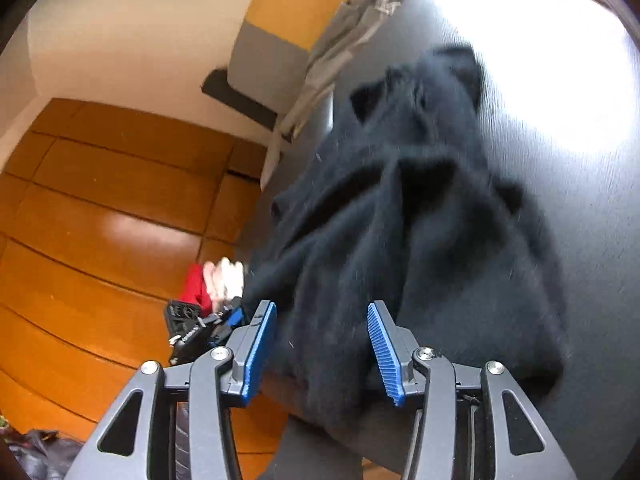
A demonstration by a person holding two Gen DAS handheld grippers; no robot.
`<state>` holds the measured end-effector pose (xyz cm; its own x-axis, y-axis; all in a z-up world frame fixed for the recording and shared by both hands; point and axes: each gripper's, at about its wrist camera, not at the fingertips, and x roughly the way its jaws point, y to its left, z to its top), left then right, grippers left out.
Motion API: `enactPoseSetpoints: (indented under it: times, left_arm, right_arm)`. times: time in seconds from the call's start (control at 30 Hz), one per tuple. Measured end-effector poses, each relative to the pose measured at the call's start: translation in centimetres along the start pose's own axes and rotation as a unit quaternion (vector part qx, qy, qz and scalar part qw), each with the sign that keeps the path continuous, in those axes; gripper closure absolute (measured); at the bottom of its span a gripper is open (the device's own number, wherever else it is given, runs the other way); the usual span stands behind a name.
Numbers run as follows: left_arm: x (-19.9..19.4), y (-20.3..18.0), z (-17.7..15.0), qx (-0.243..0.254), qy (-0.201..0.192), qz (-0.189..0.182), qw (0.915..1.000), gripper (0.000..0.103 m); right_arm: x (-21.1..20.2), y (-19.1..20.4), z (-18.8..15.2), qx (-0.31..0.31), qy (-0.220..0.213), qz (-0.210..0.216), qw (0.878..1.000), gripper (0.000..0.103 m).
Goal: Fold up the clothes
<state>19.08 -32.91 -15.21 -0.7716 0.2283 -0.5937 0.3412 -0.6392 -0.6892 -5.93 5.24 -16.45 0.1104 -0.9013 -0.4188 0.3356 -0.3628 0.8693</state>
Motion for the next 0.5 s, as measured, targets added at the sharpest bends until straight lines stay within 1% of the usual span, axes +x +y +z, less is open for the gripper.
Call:
enactPoseSetpoints:
  times: [0.1, 0.13, 0.17, 0.2, 0.23, 0.27, 0.33, 0.4, 0.43, 0.5]
  left_arm:
    - [-0.5, -0.3, -1.7, 0.022, 0.018, 0.009, 0.9995, 0.073]
    - [-0.5, -0.5, -2.2, 0.032, 0.025, 0.014, 0.9991, 0.074]
    - [-0.6, -0.7, -2.7, 0.041, 0.032, 0.019, 0.9984, 0.078]
    - [-0.5, -1.0, -3.0, 0.052, 0.036, 0.022, 0.9977, 0.082]
    - [-0.4, -1.4, -3.3, 0.063, 0.041, 0.026, 0.9969, 0.094]
    - [-0.3, -1.7, -3.4, 0.070, 0.044, 0.026, 0.9963, 0.099]
    - [-0.7, -1.8, -3.0, 0.062, 0.039, 0.002, 0.9973, 0.099]
    - [-1.5, -1.9, -2.4, 0.050, 0.028, -0.032, 0.9979, 0.099]
    - [-2.1, -2.1, -1.7, 0.043, 0.017, -0.053, 0.9975, 0.099]
    - [-2.8, -2.1, -0.4, 0.028, 0.001, -0.085, 0.9960, 0.099]
  right_arm:
    - [1.3, 0.2, -0.5, -0.017, 0.010, -0.015, 1.000, 0.054]
    - [1.7, 0.3, -0.6, -0.025, 0.012, -0.022, 0.999, 0.059]
    - [2.0, 0.6, -0.5, -0.034, 0.019, -0.035, 0.999, 0.069]
    - [2.4, 1.0, -0.4, -0.043, 0.026, -0.048, 0.998, 0.073]
    - [2.5, 1.2, -0.4, -0.054, 0.034, -0.061, 0.996, 0.080]
    - [2.7, 1.4, -0.3, -0.061, 0.039, -0.071, 0.995, 0.082]
    - [2.6, 1.8, 0.1, -0.064, 0.038, -0.071, 0.995, 0.083]
    - [2.1, 2.3, 0.8, -0.063, 0.026, -0.049, 0.996, 0.083]
    - [1.9, 2.6, 1.1, -0.062, 0.021, -0.038, 0.997, 0.083]
    - [1.6, 3.3, 2.2, -0.060, 0.007, -0.011, 0.998, 0.083]
